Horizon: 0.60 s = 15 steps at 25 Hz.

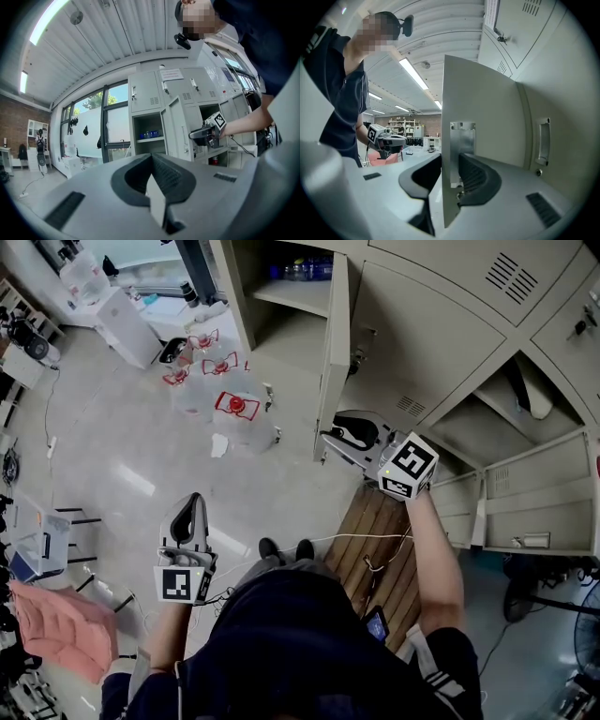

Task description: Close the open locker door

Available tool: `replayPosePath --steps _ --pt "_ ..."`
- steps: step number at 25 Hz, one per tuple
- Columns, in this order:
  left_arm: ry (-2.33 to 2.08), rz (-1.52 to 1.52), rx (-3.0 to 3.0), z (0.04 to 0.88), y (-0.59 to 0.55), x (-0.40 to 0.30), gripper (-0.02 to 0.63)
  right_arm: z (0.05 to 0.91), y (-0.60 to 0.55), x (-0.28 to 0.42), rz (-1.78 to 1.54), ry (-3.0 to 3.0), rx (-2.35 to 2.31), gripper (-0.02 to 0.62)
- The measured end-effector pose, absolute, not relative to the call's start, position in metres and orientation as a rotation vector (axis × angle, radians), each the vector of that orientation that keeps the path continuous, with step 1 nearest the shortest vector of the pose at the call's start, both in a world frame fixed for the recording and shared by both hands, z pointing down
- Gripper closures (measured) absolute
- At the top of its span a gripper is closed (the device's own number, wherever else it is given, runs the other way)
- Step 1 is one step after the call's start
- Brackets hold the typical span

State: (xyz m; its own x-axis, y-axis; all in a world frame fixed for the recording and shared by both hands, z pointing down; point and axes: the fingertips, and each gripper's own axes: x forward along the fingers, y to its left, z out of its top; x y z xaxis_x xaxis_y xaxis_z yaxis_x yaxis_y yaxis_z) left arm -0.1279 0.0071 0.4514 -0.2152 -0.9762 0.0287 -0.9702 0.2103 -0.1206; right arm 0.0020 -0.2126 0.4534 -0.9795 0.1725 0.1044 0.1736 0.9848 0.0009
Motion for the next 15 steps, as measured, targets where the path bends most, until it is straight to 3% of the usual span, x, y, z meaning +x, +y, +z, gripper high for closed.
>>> replayPosePath --steps 15 --pt "2.465 -0.207 -1.866 0.455 0.014 -0.139 0.601 0.453 -0.203 -0.027 -0.06 -3.008 -0.191 0.482"
